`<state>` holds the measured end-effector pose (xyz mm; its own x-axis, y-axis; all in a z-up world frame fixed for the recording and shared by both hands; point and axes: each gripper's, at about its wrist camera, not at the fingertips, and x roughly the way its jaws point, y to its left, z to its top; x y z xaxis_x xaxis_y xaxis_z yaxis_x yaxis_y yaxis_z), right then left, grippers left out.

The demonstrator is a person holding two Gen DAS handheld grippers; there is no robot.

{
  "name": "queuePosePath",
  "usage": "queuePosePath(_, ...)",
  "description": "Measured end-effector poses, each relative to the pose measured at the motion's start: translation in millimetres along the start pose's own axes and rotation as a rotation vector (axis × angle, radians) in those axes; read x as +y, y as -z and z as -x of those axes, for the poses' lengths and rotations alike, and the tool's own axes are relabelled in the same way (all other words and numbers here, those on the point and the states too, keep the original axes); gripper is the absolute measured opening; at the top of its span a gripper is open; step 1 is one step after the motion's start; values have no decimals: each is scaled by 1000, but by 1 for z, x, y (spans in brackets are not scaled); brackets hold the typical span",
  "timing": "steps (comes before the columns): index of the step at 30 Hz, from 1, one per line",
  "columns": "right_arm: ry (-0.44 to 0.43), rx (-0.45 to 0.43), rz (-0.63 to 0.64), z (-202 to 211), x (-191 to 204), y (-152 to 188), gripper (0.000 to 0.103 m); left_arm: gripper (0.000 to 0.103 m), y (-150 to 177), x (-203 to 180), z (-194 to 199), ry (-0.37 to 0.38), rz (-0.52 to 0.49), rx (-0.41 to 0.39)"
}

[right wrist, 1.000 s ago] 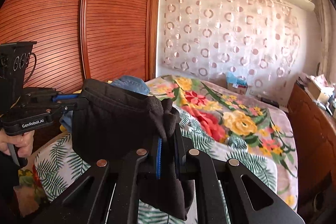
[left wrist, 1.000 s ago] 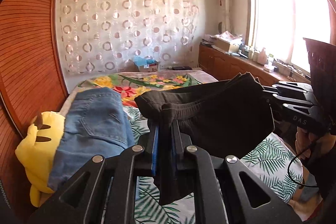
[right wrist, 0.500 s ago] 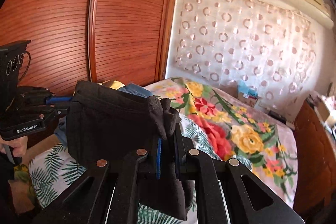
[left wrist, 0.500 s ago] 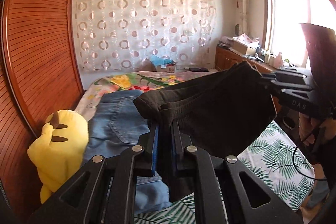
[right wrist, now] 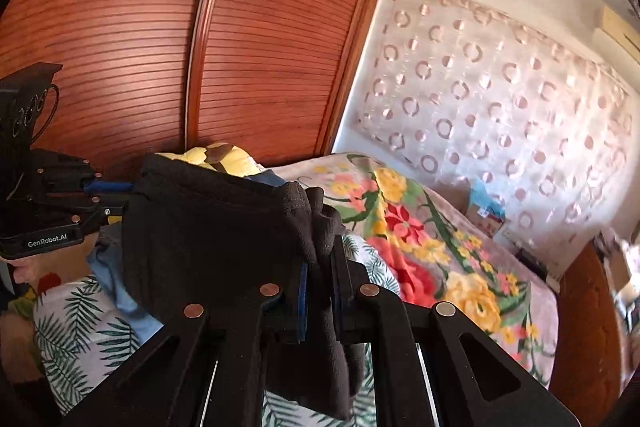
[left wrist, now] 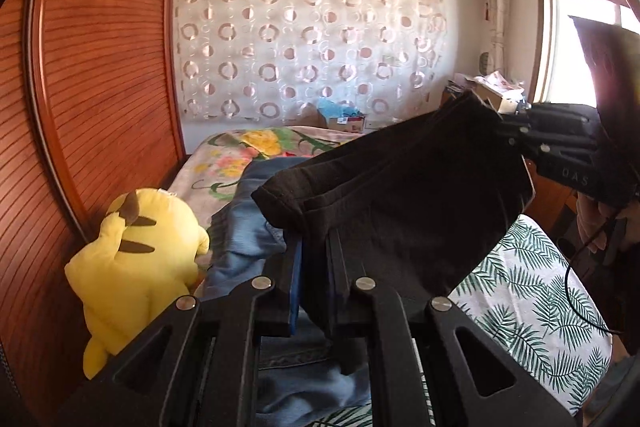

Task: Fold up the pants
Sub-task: 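Carry the lifted shorts with both grippers toward the folded blue jeans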

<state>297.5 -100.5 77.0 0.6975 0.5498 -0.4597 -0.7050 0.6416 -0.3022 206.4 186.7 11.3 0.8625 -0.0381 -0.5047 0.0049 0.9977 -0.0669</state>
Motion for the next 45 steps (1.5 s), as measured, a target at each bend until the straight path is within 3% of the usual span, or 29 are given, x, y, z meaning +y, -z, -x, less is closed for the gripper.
queuePosePath(7,-26,17,80,-32,2,-11,9,11,14,20,-9,-17,60,8)
queuePosePath(23,-110,7,131,-92,-1,-23,9,11,39,39,-16,-47,151,6)
queuePosePath(38,-222,35,11,-135,-11,-25,10,11,43,38,-10,-71,172,11)
queuePosePath(43,-242,46,-70,-128,-27,-31,21,12,43,36,-3,-75,179,16)
queuePosePath(45,-236,29,-99,-119,-35,-34,33,15,41,35,2,-85,180,12)
